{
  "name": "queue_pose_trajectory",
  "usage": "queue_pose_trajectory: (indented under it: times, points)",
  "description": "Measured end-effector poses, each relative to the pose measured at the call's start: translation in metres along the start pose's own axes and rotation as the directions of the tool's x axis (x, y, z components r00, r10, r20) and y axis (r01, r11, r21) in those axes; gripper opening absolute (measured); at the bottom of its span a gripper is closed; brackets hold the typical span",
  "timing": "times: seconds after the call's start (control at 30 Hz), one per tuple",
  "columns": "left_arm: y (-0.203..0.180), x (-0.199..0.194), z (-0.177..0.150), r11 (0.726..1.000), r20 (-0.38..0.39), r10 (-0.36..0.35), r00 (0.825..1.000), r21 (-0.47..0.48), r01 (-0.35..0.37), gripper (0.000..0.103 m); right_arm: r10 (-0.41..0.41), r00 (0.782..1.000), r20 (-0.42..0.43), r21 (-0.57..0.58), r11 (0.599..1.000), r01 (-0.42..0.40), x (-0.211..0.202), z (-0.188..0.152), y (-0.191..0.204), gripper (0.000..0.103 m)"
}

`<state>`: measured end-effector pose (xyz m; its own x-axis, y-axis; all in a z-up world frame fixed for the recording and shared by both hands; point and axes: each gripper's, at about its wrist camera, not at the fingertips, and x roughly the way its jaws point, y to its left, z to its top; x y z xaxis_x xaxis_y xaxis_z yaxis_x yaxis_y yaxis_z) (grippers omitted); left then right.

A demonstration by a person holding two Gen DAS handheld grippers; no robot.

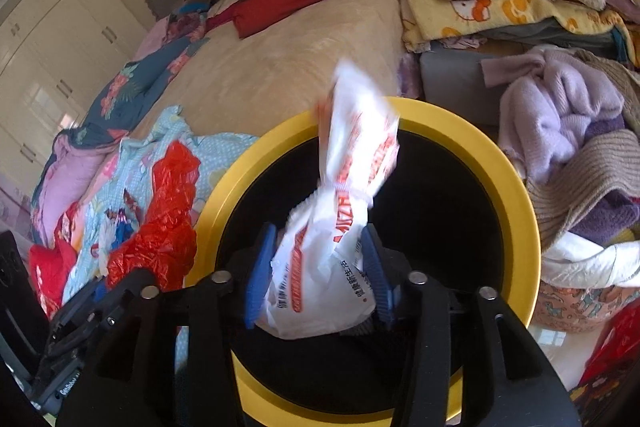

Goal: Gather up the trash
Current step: 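Carry both bags over the bin and open both tools to release them, then move both tools back over the remaining trash on the sheet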

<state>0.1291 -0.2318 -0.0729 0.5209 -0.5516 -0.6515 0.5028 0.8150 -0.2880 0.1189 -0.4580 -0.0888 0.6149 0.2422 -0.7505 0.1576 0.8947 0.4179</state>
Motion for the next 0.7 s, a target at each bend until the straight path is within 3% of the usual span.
queue_pose_trajectory:
  times: [0.03, 0.1, 0.2, 0.23, 0.5, 0.7]
  points:
    - [0.000, 0.002, 0.000, 1.000, 0.002, -0.001, 1.000, -0.002, 0.001, 0.037, -0.002, 1.000, 0.008, 0.014, 1.000, 0.002, -0.002, 0.001, -0.003, 0.056]
    - [0.002, 0.003, -0.002, 1.000, 0.009, -0.004, 1.000, -0.009, 0.004, 0.049, 0.001, 1.000, 0.030, 0.041, 0.999, -0.003, -0.006, 0.004, -0.008, 0.057]
    - [0.005, 0.000, -0.005, 1.000, 0.034, 0.004, 0.999, -0.029, -0.003, 0.083, 0.018, 0.997, 0.069, 0.062, 0.998, -0.022, -0.012, 0.007, -0.010, 0.064]
    - [0.007, -0.003, -0.006, 0.999, 0.047, 0.013, 0.999, -0.039, -0.011, 0.090, 0.024, 0.997, 0.079, 0.063, 0.998, -0.029, -0.013, 0.009, -0.010, 0.065]
    - [0.022, -0.029, -0.007, 0.994, 0.119, 0.086, 0.989, -0.071, -0.078, 0.092, 0.061, 0.985, 0.161, -0.017, 0.998, -0.059, -0.023, 0.014, 0.016, 0.071]
    - [0.038, -0.054, -0.002, 0.986, 0.181, 0.151, 0.972, -0.092, -0.136, 0.092, 0.088, 0.980, 0.179, -0.093, 0.993, -0.072, -0.022, 0.011, 0.044, 0.073]
